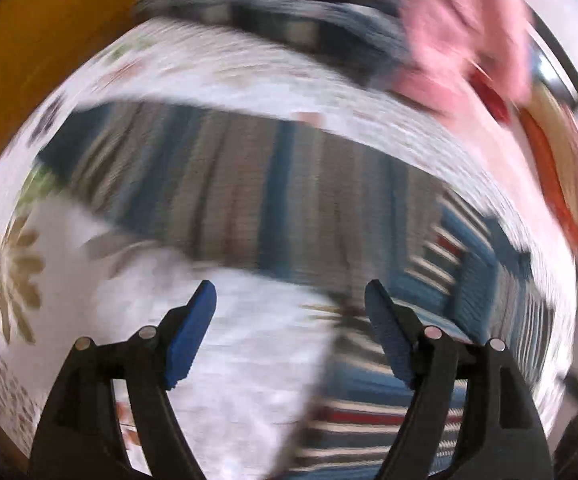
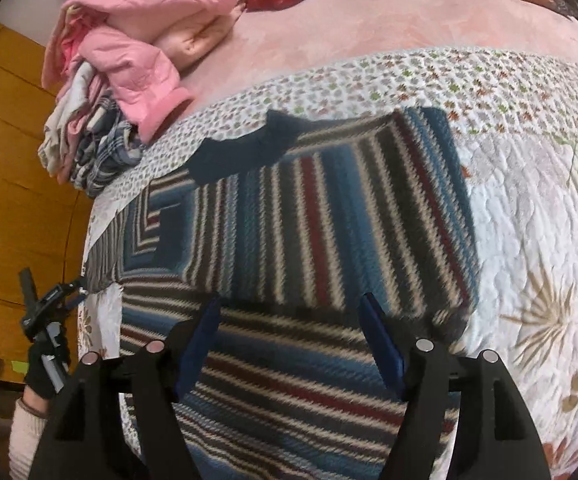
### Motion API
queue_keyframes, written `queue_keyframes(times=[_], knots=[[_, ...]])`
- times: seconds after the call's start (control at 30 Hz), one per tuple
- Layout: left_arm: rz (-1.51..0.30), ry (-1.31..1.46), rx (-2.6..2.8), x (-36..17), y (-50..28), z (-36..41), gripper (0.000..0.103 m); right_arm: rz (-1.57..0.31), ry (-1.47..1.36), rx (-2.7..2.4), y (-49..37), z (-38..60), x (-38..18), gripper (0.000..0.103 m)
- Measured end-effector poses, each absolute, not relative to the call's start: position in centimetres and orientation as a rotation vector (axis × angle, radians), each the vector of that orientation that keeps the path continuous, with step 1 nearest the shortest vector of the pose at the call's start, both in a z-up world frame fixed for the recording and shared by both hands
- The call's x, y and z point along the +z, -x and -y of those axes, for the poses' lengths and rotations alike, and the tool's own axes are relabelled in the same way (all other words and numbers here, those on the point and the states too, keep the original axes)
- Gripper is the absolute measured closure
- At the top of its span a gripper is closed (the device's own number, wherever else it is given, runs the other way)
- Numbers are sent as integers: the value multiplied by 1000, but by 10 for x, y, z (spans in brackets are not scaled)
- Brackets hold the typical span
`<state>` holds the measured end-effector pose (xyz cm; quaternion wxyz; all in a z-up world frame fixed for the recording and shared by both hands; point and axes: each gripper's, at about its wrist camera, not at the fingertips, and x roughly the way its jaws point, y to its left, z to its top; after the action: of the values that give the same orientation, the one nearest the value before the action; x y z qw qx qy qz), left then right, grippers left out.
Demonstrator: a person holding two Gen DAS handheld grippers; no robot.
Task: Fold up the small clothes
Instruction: 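Move the left tool to the other sleeve cuff and grasp it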
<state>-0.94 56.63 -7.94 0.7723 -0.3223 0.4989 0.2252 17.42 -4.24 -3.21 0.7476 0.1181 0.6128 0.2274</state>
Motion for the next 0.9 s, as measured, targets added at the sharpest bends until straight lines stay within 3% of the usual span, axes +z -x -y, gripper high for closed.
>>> queue_keyframes(times=[0.27, 0.77, 0.83, 0.9], knots=[[-950, 1121, 573, -126, 52, -644, 28, -1357, -233, 477, -161, 26, -43, 30], [-801, 1194, 580, -147, 41, -684, 29, -1380, -118, 418, -163, 20, -75, 30], [-805, 1171, 577, -145, 36, -684, 38, -1378, -109, 415, -163, 20, -76, 30], [-802, 1161, 553, -145, 33, -684, 60, -1376, -100, 413, -162, 20, -76, 30]])
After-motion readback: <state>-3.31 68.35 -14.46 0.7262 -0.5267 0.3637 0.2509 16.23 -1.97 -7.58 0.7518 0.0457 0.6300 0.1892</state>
